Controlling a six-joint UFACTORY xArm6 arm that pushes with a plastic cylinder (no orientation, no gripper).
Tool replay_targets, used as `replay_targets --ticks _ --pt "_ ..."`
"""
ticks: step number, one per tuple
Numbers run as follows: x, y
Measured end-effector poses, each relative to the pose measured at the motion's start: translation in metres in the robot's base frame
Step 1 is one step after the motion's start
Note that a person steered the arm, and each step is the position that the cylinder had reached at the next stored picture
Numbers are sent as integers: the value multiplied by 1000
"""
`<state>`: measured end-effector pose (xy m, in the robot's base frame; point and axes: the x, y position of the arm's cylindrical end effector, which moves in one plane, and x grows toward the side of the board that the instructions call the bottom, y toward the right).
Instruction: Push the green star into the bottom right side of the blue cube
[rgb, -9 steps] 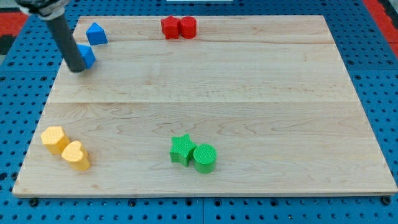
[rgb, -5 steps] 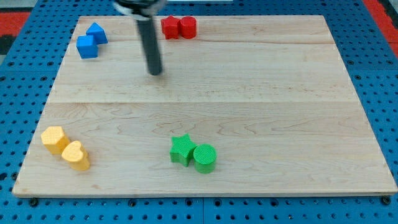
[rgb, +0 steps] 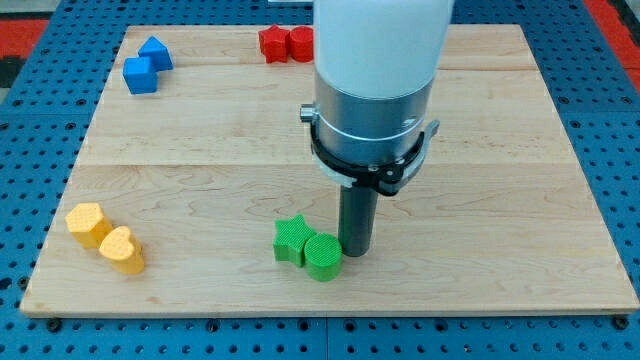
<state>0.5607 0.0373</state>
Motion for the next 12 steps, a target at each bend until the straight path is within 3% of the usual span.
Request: replay_targets --ticks 1,2,3,4,5,7,8,10,11,12 --pt "18 59" --pt "10 9" --pt "-27 -4" --pt "-24 61" --pt "30 97" --pt "-3 -23" --pt "21 33" --pt "46 -74" --pt "47 -68" --pt "35 -132"
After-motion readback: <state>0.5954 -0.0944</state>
